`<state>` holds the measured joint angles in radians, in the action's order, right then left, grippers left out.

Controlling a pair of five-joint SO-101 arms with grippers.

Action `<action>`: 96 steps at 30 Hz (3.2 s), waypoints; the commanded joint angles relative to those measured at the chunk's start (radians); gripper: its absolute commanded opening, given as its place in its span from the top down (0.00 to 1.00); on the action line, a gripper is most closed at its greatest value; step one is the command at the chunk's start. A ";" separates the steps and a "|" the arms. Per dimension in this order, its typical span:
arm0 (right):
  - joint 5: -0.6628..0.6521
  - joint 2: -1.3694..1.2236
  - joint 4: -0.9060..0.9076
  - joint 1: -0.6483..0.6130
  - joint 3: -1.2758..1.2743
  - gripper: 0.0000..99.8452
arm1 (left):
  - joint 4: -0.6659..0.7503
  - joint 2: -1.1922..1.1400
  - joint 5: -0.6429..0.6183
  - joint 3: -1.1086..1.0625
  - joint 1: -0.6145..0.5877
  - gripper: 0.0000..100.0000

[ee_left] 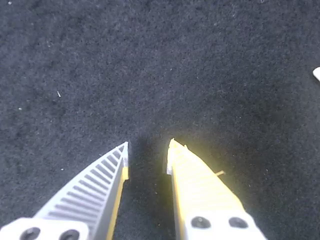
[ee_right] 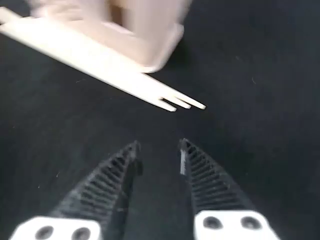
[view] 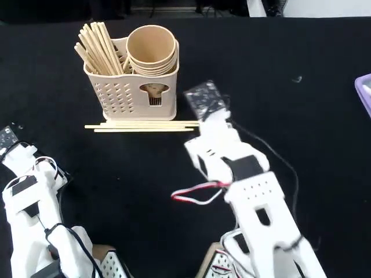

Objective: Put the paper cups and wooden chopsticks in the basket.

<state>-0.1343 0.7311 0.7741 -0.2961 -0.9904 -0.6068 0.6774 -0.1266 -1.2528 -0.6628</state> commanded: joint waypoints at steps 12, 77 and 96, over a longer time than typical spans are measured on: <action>0.350 -0.868 -0.396 0.107 0.476 0.88 | 0.006 0.023 0.000 0.002 0.012 0.87; -0.557 -0.105 0.127 -0.347 -0.012 0.85 | 0.006 0.023 0.000 0.004 0.012 0.87; -0.695 -0.938 0.147 -0.316 0.638 0.78 | 0.006 0.023 0.000 0.004 0.012 0.87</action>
<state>-0.8094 -0.1603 0.9244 -0.6582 -0.4396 -0.6068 0.6774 -0.1266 -1.2528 -0.6628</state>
